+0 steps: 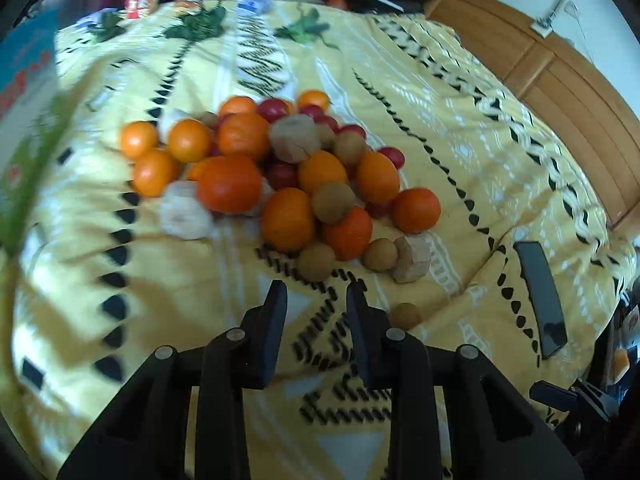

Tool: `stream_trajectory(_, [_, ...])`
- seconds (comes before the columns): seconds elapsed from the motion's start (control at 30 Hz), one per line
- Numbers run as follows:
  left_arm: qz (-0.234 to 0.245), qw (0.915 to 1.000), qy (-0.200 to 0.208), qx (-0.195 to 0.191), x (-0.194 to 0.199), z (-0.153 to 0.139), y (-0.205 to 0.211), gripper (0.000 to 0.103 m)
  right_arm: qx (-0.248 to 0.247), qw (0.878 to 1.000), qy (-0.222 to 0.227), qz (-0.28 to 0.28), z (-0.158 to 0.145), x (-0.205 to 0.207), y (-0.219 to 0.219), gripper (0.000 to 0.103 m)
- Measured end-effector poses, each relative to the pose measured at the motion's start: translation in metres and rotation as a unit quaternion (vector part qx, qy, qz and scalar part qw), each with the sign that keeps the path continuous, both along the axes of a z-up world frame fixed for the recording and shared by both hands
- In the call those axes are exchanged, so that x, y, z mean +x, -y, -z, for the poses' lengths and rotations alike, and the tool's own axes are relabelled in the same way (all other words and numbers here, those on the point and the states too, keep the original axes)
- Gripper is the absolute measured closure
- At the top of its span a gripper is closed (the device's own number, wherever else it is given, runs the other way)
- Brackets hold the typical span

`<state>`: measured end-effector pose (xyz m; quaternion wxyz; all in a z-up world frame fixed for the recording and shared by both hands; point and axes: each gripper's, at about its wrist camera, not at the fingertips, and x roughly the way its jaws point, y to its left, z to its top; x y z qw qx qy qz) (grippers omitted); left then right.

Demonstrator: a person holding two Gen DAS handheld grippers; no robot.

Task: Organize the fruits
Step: 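Grasp a brown kiwi with the left tool while the right tool grasps a beige root chunk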

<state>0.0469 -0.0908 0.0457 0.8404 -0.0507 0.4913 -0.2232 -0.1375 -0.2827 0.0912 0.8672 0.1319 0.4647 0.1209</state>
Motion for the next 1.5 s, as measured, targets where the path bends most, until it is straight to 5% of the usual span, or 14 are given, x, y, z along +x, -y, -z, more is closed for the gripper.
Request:
stream_trajectory(0.37, [-0.008, 0.9999, 0.002, 0.013, 0.022, 0.026, 0.02, 0.074, 0.008, 1.0, -0.007, 0.014, 0.014, 0.023, 0.025, 0.022])
stream_trajectory(0.6, [-0.02, 0.9996, 0.02, 0.005, 0.009, 0.012, 0.005, 0.078, 0.02, 1.0, 0.022, -0.007, 0.005, 0.057, 0.012, 0.047])
stream_trajectory(1.0, [-0.036, 0.999, 0.021, -0.016, -0.013, -0.003, -0.026, 0.078, 0.005, 1.0, 0.008, -0.007, 0.031, 0.141, -0.004, 0.051])
stream_trajectory(1.1, [-0.034, 0.999, 0.019, -0.022, -0.013, -0.003, -0.025, 0.078, 0.018, 1.0, -0.017, -0.007, 0.045, 0.148, 0.002, 0.071])
stream_trajectory(1.17, [-0.033, 0.999, 0.017, -0.024, -0.014, -0.003, -0.024, 0.078, 0.027, 0.999, -0.019, -0.006, 0.049, 0.145, 0.007, 0.074])
stream_trajectory(1.5, [-0.053, 0.9967, 0.057, -0.022, -0.028, -0.046, -0.044, 0.078, 0.039, 0.999, 0.035, -0.004, 0.002, 0.119, 0.006, 0.077])
